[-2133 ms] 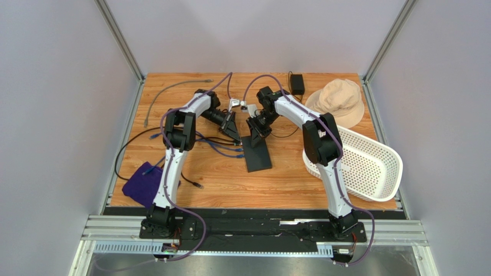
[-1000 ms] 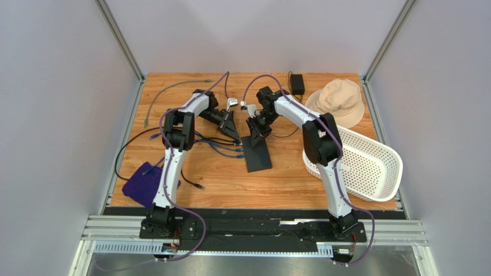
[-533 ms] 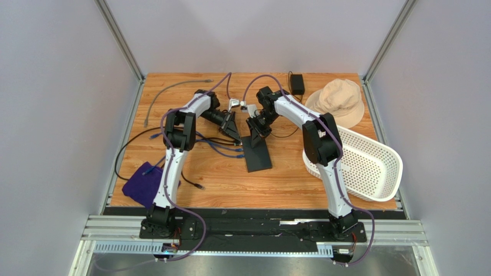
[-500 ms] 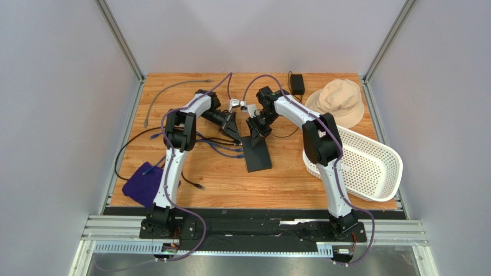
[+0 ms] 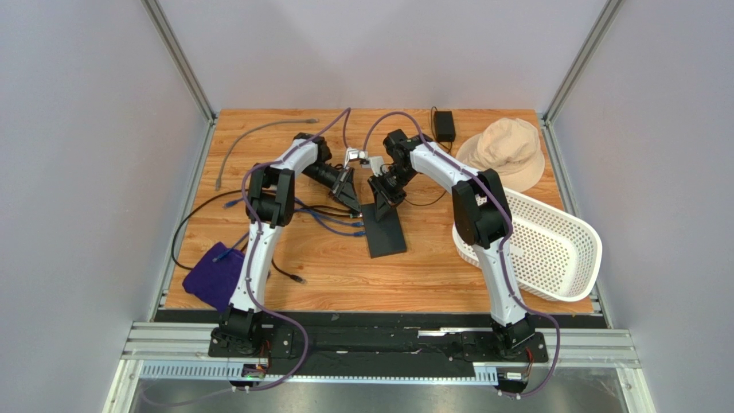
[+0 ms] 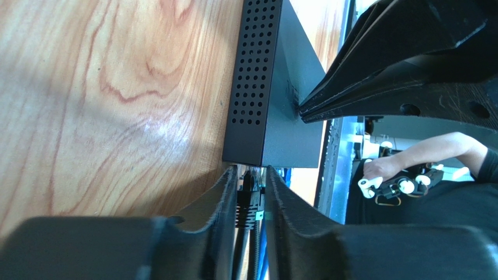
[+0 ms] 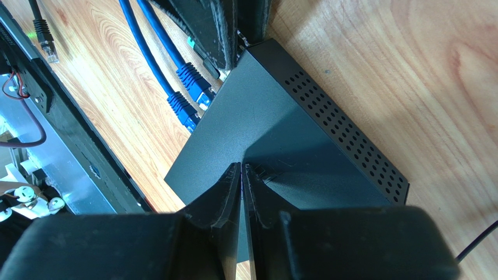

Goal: Pull the plug from the switch port

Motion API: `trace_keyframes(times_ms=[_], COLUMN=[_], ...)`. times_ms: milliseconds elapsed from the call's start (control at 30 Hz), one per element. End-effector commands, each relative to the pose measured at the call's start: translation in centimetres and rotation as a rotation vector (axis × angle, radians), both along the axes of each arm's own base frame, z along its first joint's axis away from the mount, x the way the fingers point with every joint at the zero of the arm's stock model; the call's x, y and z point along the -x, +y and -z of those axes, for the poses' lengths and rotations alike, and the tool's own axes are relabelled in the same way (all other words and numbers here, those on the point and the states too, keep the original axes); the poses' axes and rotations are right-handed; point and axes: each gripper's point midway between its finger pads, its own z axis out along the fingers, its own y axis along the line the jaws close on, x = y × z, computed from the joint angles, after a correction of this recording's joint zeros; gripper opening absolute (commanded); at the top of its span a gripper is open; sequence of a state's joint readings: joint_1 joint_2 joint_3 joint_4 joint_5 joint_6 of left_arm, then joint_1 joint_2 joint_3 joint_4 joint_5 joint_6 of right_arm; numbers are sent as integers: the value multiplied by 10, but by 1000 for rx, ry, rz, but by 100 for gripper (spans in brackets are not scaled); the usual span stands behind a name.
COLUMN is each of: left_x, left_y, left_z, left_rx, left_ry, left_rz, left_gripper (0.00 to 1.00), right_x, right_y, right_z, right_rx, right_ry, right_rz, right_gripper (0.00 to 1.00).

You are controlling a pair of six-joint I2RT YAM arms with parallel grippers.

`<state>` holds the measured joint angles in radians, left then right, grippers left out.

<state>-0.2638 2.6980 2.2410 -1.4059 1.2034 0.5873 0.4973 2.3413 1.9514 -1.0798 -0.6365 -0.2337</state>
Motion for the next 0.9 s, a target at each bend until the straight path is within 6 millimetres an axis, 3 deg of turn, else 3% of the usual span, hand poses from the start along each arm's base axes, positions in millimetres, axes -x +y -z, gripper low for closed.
trace_keyframes(times_ms=[0, 33, 133, 367, 567, 700, 867], left_x=[37, 37, 39, 32, 7, 28, 43], left_y=[11, 13, 16, 21, 29, 33, 36], left_z=[-7, -7, -5, -8, -8, -3, -10], left_rx=[-60, -57, -56, -48, -92, -90, -58], left_ry=[257, 264, 308, 300, 219, 283, 278], left_rz=[19, 12, -8, -29, -44, -29, -15], left_gripper=[23, 14, 1, 0, 0, 0, 0], right_x=[-18, -18, -19, -19, -17, -17, -18], right_y=[-16, -16, -17, -17, -16, -17, -16], right_z=[33, 33, 33, 33, 33, 34, 34], right_rx=[121, 122, 125, 126, 126, 127, 128], right_ry=[-112, -111, -115, -116, -112, -119, -120], right_rz=[-33, -30, -29, -27, -32, -36, -38], right_gripper=[15, 15, 15, 15, 15, 15, 15])
